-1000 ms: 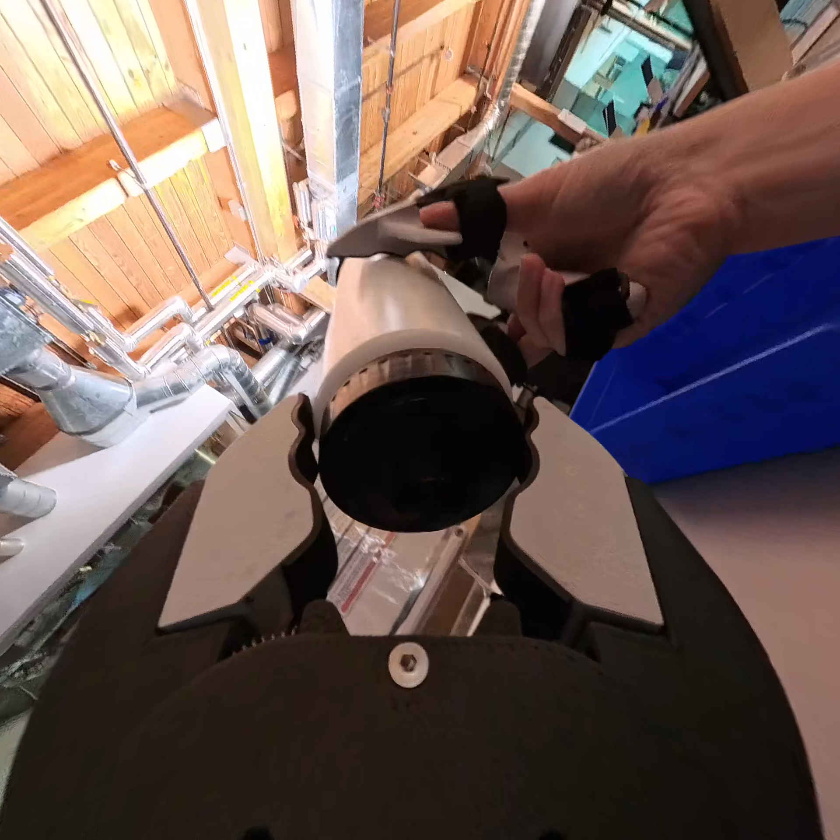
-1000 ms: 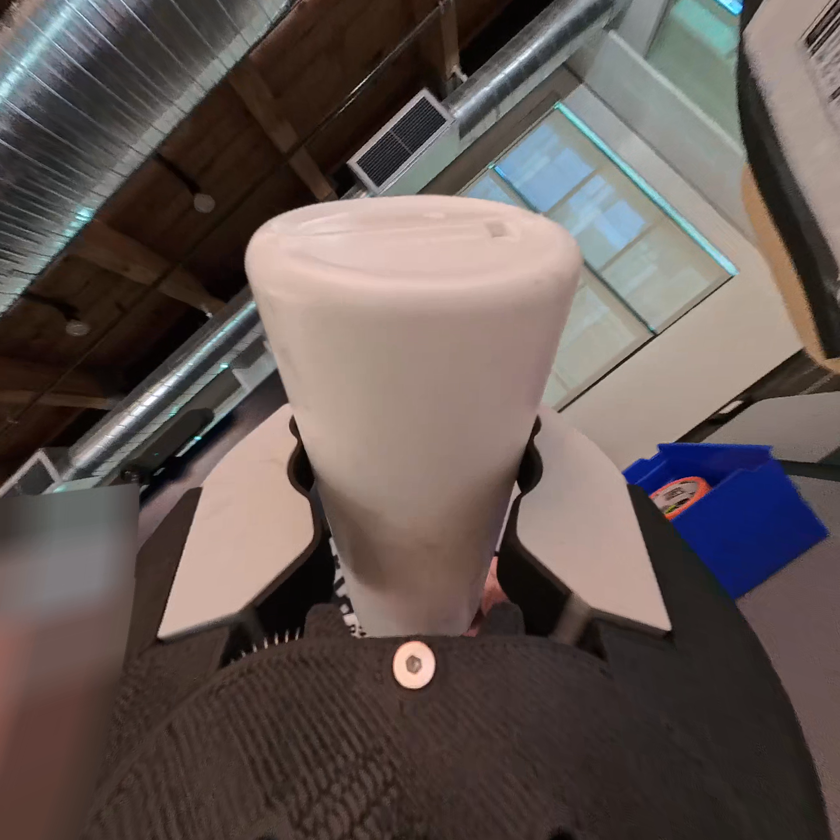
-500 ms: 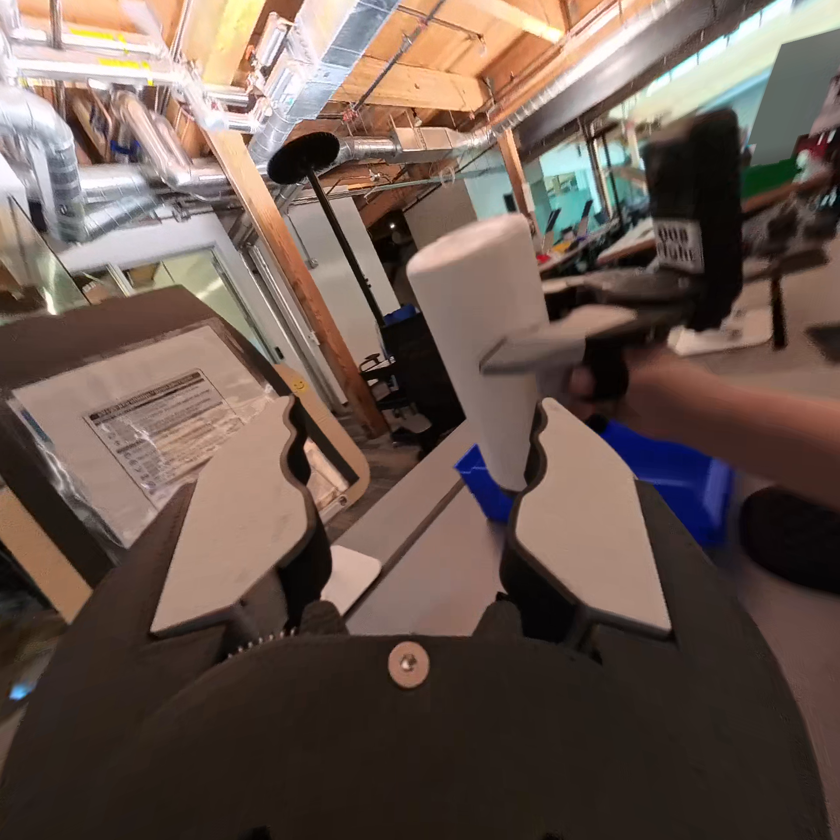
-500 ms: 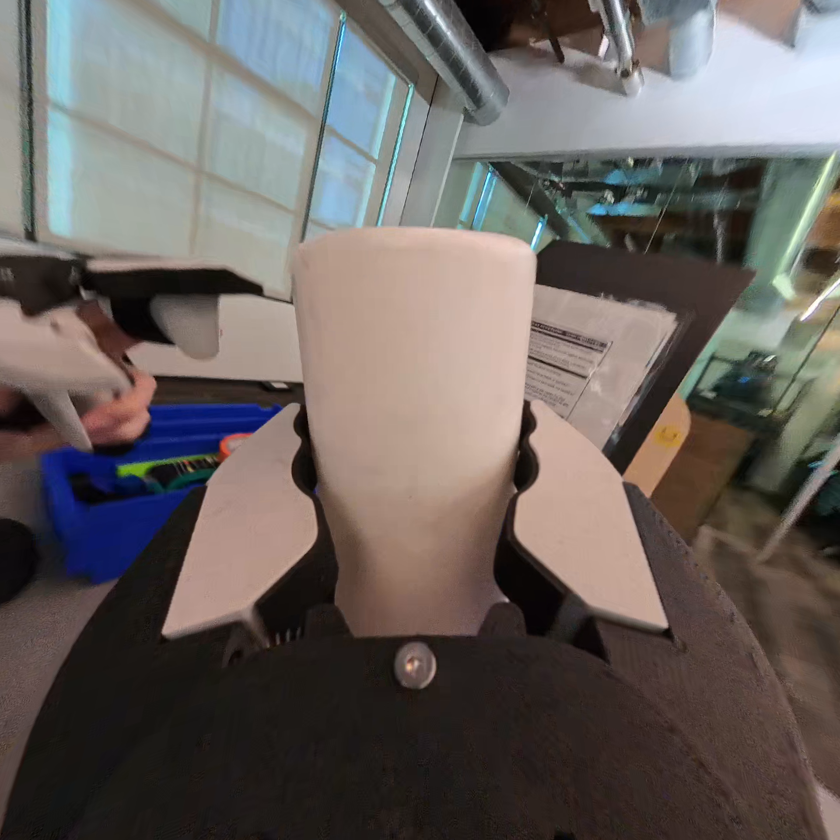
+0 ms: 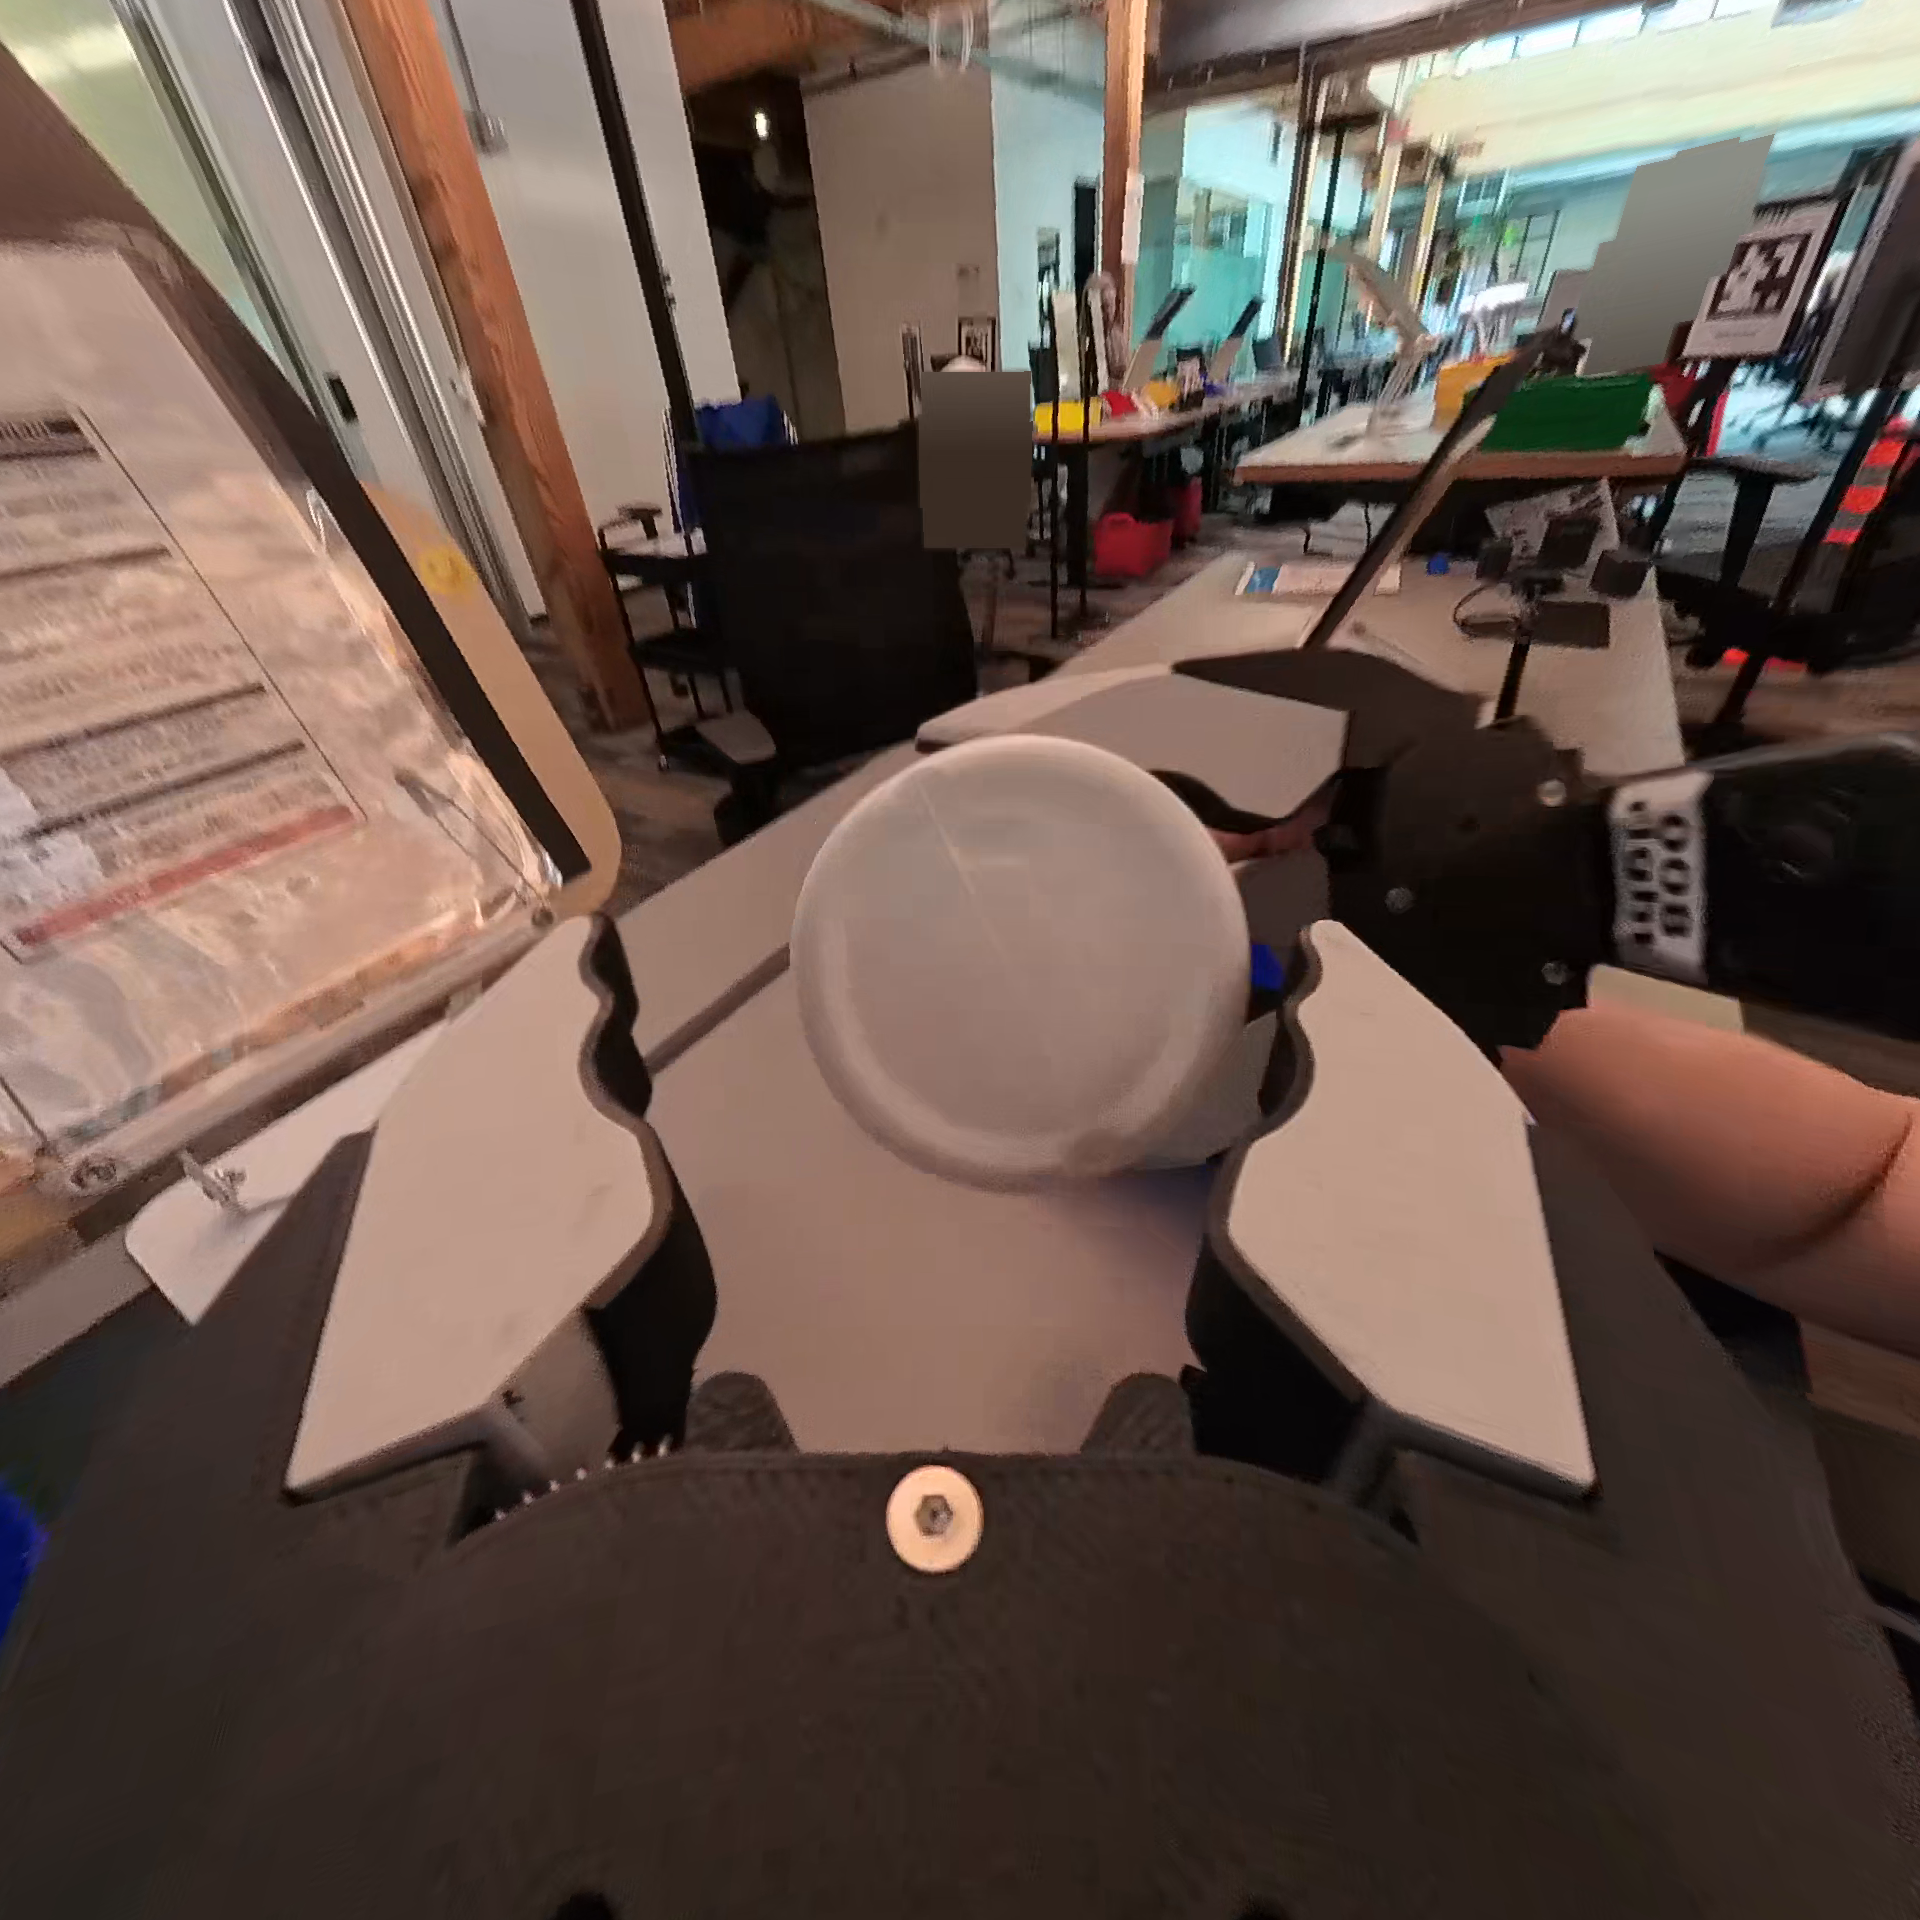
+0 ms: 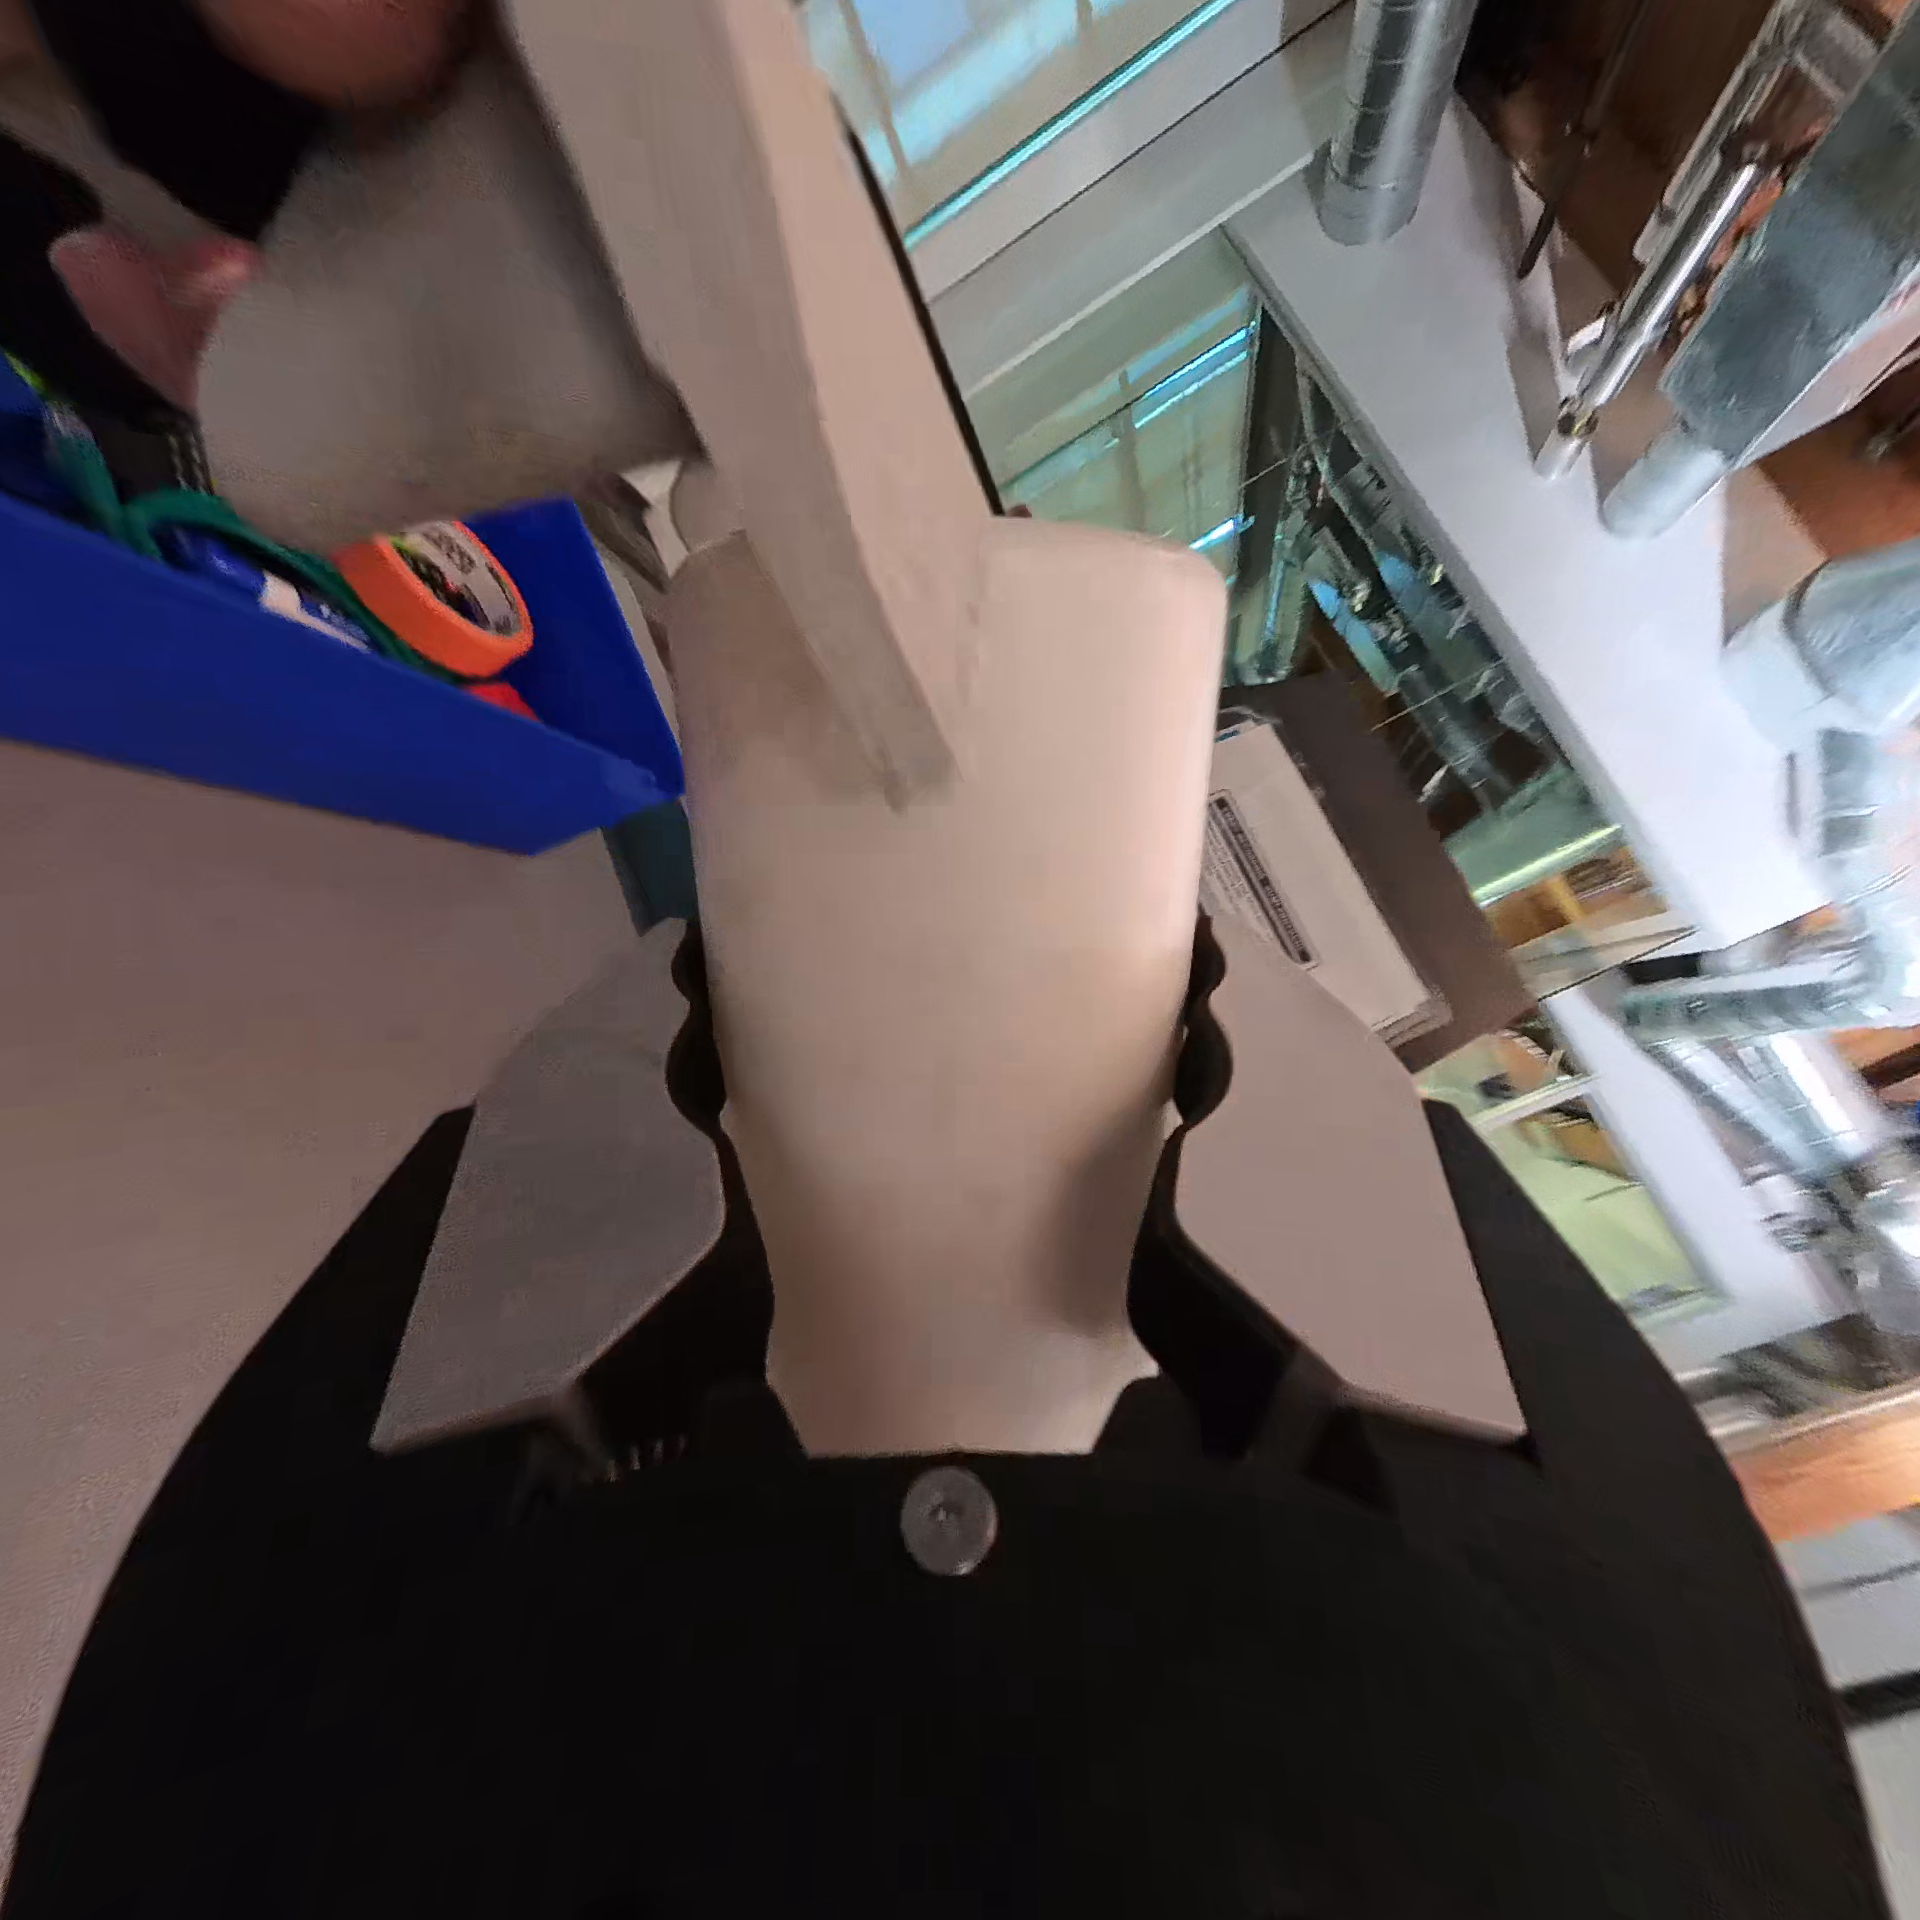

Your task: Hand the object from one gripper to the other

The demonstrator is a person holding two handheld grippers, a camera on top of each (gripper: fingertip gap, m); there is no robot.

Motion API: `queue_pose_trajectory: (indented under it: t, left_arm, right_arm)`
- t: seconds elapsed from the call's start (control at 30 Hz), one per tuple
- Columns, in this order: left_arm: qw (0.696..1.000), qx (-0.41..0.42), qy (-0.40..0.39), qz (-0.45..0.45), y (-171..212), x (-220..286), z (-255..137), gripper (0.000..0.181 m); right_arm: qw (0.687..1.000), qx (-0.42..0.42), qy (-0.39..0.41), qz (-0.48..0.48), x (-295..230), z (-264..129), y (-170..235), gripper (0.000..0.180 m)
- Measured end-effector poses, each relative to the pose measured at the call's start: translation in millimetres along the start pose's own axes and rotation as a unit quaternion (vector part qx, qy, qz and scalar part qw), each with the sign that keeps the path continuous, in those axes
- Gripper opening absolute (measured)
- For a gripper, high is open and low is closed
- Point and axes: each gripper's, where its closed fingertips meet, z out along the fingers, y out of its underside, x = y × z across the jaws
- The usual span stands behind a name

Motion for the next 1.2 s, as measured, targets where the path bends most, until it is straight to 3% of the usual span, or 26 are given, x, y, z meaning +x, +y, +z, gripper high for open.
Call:
queue_pose_trajectory:
  t: [0.2,0.37,0.47,0.67,0.87,1.03,1.2]
  left_arm:
    - [0.998,-0.055,0.035,-0.013,22.3,1.8,9.6,0.125]
    - [0.994,-0.093,0.052,0.025,38.7,9.7,16.6,0.105]
    - [0.993,-0.105,0.043,0.043,46.0,5.3,23.1,0.104]
    - [0.985,-0.064,0.097,-0.126,53.1,-9.0,37.8,0.103]
    - [0.915,-0.031,0.167,-0.366,71.1,-38.9,43.1,0.103]
    - [0.822,0.025,0.223,-0.524,71.8,-56.2,40.0,0.102]
    - [0.760,0.065,0.250,-0.596,66.5,-60.5,38.3,0.102]
  right_arm:
    - [0.996,-0.004,0.023,-0.089,-4.8,0.9,0.4,0.088]
    - [0.988,-0.021,0.007,-0.153,-17.7,4.1,4.8,0.088]
    - [0.980,-0.046,0.019,-0.192,-15.1,5.9,14.1,0.089]
    - [0.975,-0.065,0.001,-0.214,-18.6,9.0,30.2,0.085]
    - [0.959,-0.165,-0.016,-0.229,-18.2,13.9,63.5,0.090]
    - [0.966,-0.153,-0.019,-0.205,-13.5,7.1,47.7,0.090]
    - [0.984,-0.102,0.009,-0.146,10.1,-13.5,9.1,0.078]
